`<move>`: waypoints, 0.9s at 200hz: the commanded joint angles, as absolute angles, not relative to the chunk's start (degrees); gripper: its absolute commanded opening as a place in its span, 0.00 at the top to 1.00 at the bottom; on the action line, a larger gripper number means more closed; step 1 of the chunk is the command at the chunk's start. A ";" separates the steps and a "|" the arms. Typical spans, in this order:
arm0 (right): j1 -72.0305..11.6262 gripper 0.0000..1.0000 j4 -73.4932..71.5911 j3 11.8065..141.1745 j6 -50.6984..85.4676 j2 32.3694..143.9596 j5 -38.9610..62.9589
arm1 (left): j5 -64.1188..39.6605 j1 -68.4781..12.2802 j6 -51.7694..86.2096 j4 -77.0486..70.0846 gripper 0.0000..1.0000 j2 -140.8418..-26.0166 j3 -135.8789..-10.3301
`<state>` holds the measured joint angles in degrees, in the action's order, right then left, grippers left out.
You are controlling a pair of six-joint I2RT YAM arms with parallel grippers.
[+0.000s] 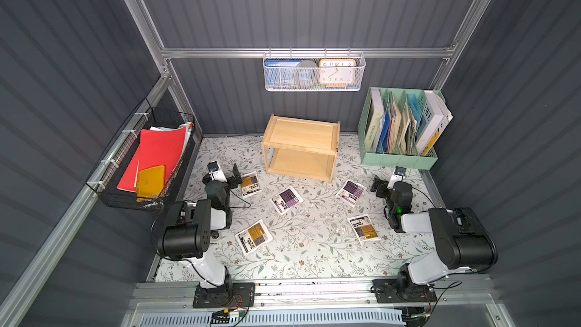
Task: Place the bagged coffee beans on the shelf by color
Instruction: Adjust the bagged coffee beans at the center of the board.
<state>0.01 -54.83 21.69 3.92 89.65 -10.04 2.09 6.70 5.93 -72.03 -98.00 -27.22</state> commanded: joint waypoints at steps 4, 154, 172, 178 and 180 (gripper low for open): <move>0.09 0.01 -55.88 21.18 3.52 89.89 -9.32 | 1.76 6.68 6.68 -72.13 0.00 -97.65 -27.69; 0.17 0.01 -55.32 21.44 4.04 89.91 -9.54 | 1.35 6.68 6.81 -71.83 0.00 -97.72 -27.89; 0.18 0.01 -56.45 20.74 4.04 89.58 -9.75 | 1.32 6.68 6.68 -72.46 0.00 -97.56 -27.45; 0.18 0.01 -57.50 20.02 4.00 89.03 -9.83 | 1.40 6.64 6.76 -72.89 0.00 -97.46 -27.50; 0.18 0.01 -57.75 19.77 3.88 88.64 -9.73 | 1.60 6.67 6.81 -72.87 0.00 -97.40 -27.73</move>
<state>0.01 -54.94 21.65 3.95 89.65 -10.04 2.04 6.70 5.93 -72.03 -98.00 -27.22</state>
